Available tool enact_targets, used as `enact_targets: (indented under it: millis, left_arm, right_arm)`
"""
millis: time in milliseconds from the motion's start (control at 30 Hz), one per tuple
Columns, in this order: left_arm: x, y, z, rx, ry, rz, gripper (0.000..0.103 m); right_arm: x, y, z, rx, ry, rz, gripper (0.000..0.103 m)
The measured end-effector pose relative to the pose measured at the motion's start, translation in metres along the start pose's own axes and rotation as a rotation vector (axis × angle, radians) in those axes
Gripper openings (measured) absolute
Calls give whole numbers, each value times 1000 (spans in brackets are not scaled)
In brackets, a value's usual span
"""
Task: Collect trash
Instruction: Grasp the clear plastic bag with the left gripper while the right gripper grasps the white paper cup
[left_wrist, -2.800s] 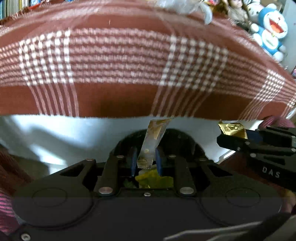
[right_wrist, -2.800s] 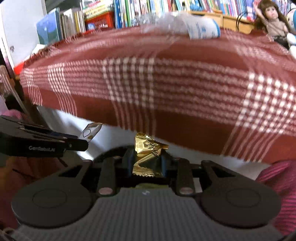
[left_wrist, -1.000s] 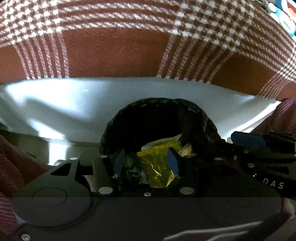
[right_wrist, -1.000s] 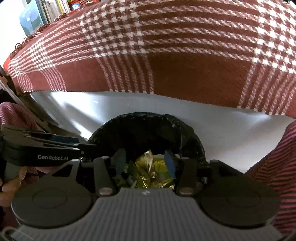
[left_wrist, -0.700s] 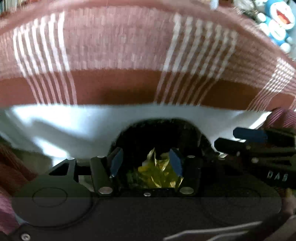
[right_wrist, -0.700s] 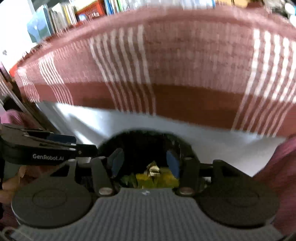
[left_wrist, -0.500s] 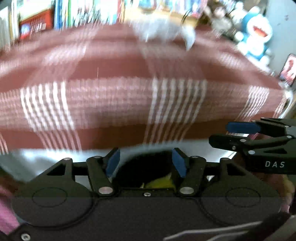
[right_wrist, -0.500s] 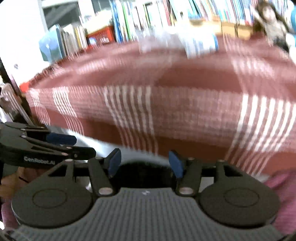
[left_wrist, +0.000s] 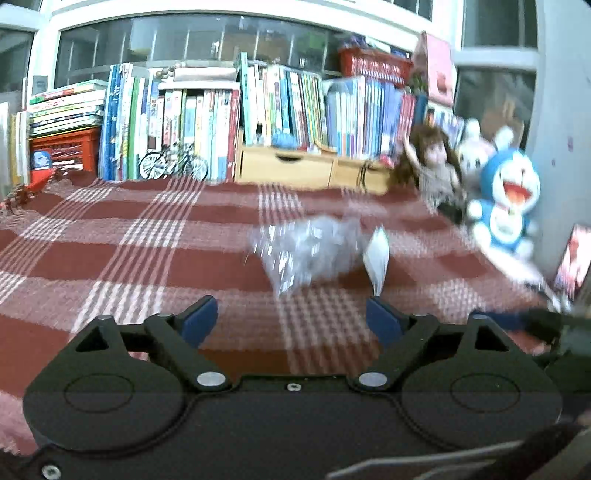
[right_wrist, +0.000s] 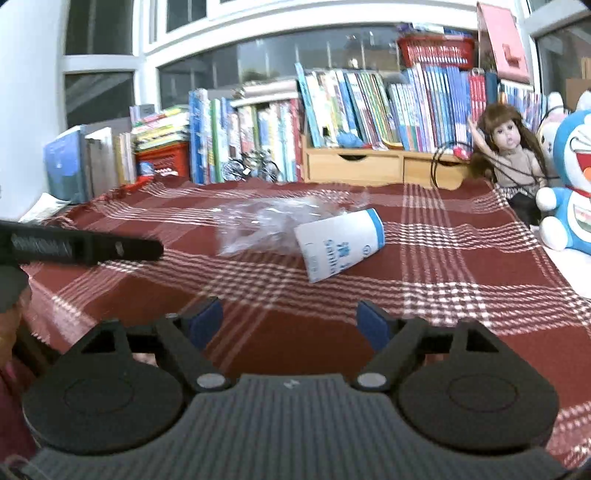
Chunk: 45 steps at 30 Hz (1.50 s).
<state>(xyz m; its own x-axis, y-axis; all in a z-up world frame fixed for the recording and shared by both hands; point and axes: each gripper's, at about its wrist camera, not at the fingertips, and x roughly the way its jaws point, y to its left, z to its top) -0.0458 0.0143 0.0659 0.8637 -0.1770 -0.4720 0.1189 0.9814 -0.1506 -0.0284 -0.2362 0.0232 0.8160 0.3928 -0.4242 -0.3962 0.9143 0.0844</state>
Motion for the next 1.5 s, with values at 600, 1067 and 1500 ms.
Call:
enact_targets:
  millis: [600, 1067, 1500]
  left_arm:
    - [136, -20, 65, 249, -60, -47, 101]
    - [172, -41, 49, 367, -1, -20, 101]
    - [200, -45, 45, 288, 93, -60, 93]
  right_arm:
    - [121, -28, 37, -84, 138, -77, 72]
    - [92, -71, 32, -40, 158, -199, 54]
    - [87, -75, 33, 11, 121, -168, 93]
